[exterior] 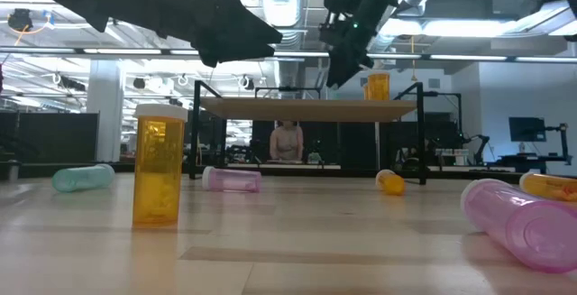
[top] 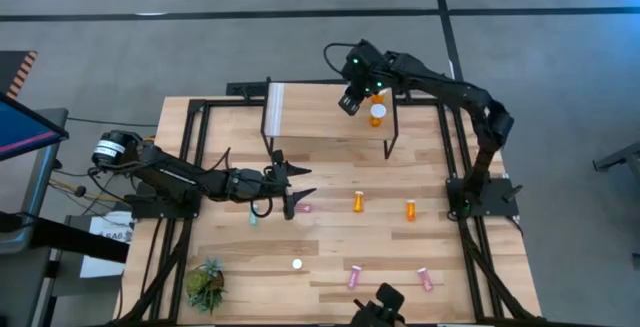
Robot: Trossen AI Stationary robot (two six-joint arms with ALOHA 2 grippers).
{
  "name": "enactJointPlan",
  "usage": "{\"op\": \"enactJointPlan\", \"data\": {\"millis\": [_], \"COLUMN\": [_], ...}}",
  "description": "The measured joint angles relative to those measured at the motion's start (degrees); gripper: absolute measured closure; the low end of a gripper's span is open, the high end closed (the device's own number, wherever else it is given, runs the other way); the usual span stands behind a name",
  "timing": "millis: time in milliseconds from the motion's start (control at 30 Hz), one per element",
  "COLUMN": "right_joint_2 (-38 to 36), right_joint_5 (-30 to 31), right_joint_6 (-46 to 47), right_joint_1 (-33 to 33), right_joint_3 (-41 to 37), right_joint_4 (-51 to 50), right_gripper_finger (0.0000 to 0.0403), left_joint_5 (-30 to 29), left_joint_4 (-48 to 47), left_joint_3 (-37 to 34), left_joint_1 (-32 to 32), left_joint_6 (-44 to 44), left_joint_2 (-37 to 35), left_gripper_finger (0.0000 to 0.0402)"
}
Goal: Pick and place medicine bottles onto shelf by color
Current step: Put the top small green pill bottle on the shelf, then put the small green pill bottle on the shelf aligned with the other small green pill bottle
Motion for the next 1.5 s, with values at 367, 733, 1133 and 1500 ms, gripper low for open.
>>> {"op": "enactJointPlan", "data": {"millis": [367, 733, 1133, 1500], "right_joint_2": [-0.4, -0.1, -0.1, -2.94], "right_joint_5": [0.16, 0.44, 0.6, 0.64], "right_joint_6": [0.15, 0.2, 0.35, 0.57], "right_joint_1": [-0.89, -0.5, -0.44, 1.05], "right_joint_3": [0.04, 0.02, 0.0, -0.02], "right_joint_4": [-1.1, 0.4, 0.44, -0.25], "right_gripper_finger": [0.0268, 0.0259, 0.0186, 0.0158], "left_joint_5": [-0.02, -0.02, -0.02, -0.02], "left_joint_4": [-0.25, -0.22, -0.22, -0.22], "left_joint_3": [0.0, 0.0, 0.0, 0.0], "left_joint_1": [0.01, 0.01, 0.01, 0.01], "left_joint_6": [0.29, -0.55, -0.58, -0.58], "left_joint_2": [0.0, 0.0, 0.0, 0.0], "left_gripper_finger": [0.0159, 0.0159, 0.0159, 0.0159]}}
